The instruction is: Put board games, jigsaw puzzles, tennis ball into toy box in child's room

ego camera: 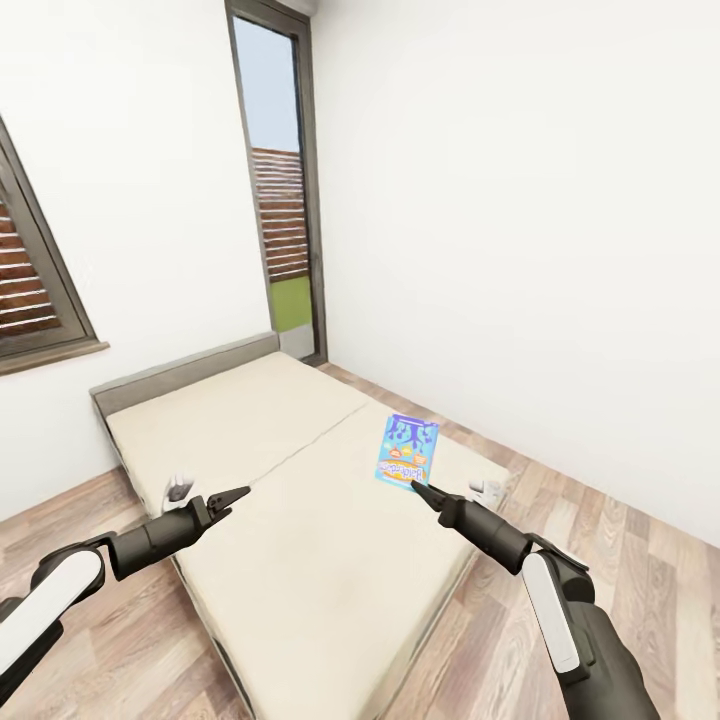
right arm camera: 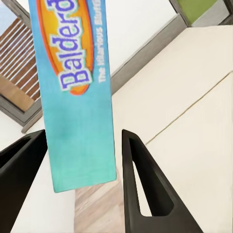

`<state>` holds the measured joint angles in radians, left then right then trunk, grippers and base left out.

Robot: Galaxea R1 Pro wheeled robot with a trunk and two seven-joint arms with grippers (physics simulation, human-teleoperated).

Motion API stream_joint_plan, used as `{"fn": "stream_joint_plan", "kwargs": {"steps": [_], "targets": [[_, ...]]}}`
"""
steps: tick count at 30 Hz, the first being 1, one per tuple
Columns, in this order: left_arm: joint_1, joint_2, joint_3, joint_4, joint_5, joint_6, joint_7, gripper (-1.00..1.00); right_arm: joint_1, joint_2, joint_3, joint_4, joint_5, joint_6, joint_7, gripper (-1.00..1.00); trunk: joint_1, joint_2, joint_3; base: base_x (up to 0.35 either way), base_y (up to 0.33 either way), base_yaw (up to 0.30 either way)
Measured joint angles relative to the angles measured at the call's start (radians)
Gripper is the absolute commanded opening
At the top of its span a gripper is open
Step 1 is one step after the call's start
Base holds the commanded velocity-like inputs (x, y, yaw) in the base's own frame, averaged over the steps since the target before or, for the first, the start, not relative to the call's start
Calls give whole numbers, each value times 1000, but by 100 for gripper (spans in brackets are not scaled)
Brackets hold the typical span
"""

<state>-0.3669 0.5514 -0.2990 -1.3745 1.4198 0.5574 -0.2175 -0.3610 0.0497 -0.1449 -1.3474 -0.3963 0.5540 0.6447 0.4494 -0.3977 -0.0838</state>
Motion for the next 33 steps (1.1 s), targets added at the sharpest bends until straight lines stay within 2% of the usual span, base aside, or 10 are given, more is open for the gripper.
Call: {"fn": "stream_joint_plan", "kwargs": {"steps": [17, 33], "targets": [[0, 0, 1, 0, 0, 0, 0, 100, 0, 0, -1, 0, -9, 0, 0, -100, 0, 0, 1, 0, -109, 32], [0, 0, 1, 0, 0, 0, 0, 100, 0, 0, -1, -2, -8, 0, 0, -100, 0, 0, 1, 37, -252, 4]]}}
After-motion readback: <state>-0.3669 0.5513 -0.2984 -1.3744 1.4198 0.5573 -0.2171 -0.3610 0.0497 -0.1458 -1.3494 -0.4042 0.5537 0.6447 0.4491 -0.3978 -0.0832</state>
